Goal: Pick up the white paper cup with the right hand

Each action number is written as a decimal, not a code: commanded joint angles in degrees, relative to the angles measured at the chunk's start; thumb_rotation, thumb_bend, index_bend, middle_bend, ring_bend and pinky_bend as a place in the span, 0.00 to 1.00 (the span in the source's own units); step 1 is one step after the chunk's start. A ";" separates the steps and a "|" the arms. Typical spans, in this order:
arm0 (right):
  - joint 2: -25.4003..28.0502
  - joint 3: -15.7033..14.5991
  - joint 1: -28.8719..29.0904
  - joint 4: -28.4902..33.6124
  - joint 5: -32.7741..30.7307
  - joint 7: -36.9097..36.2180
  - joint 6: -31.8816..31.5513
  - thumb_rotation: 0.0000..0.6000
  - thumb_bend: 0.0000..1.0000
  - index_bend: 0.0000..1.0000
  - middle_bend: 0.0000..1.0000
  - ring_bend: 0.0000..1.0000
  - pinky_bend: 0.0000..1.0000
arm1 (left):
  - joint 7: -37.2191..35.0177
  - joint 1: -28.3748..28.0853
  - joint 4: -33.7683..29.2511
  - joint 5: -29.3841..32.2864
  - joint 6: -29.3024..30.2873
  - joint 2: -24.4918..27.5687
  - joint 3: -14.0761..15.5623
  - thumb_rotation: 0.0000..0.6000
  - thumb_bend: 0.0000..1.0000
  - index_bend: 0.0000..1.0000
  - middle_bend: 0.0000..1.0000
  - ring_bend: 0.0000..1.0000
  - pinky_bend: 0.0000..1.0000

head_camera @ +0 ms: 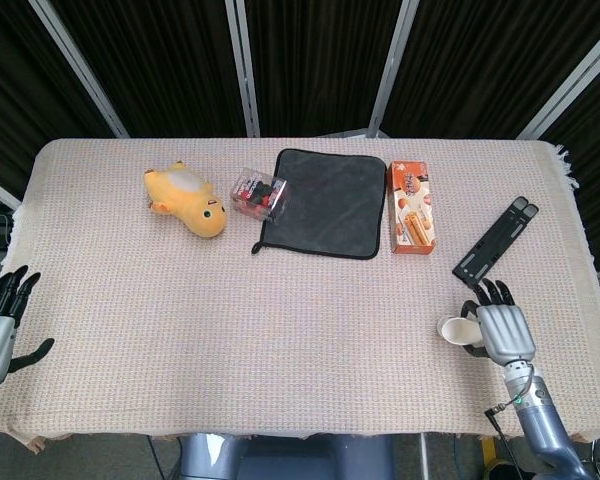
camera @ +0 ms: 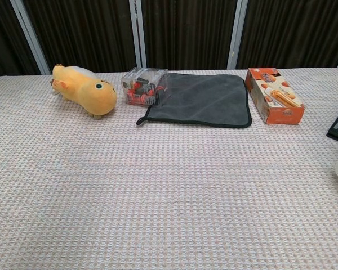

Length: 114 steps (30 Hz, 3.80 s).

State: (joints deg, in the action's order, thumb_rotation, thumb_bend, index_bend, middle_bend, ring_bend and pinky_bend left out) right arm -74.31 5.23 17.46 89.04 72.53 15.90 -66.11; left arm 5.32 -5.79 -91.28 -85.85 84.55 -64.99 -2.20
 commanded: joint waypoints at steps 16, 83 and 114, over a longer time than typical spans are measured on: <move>-2.58 2.52 2.88 0.95 -1.15 -11.60 3.97 1.00 0.23 0.48 0.17 0.00 0.00 | -0.38 -0.24 0.35 0.65 -0.58 0.06 -0.19 1.00 0.15 0.00 0.00 0.00 0.00; -17.34 2.81 3.30 -13.73 -7.87 11.78 -3.90 1.00 0.23 0.42 0.11 0.00 0.00 | -0.59 -0.77 0.00 0.09 -1.24 -0.14 0.33 1.00 0.15 0.00 0.00 0.00 0.00; -13.50 5.54 2.39 -3.25 -2.38 -27.48 0.01 1.00 0.24 0.46 0.11 0.00 0.00 | -1.08 -0.58 -0.34 -0.31 -0.63 0.11 0.39 1.00 0.15 0.00 0.00 0.00 0.00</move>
State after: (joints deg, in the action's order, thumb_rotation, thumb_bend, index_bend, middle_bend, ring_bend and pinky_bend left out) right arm -87.27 10.55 19.63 86.81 70.57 -11.45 -66.46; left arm 4.22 -6.36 -91.63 -86.16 83.93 -64.87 -1.82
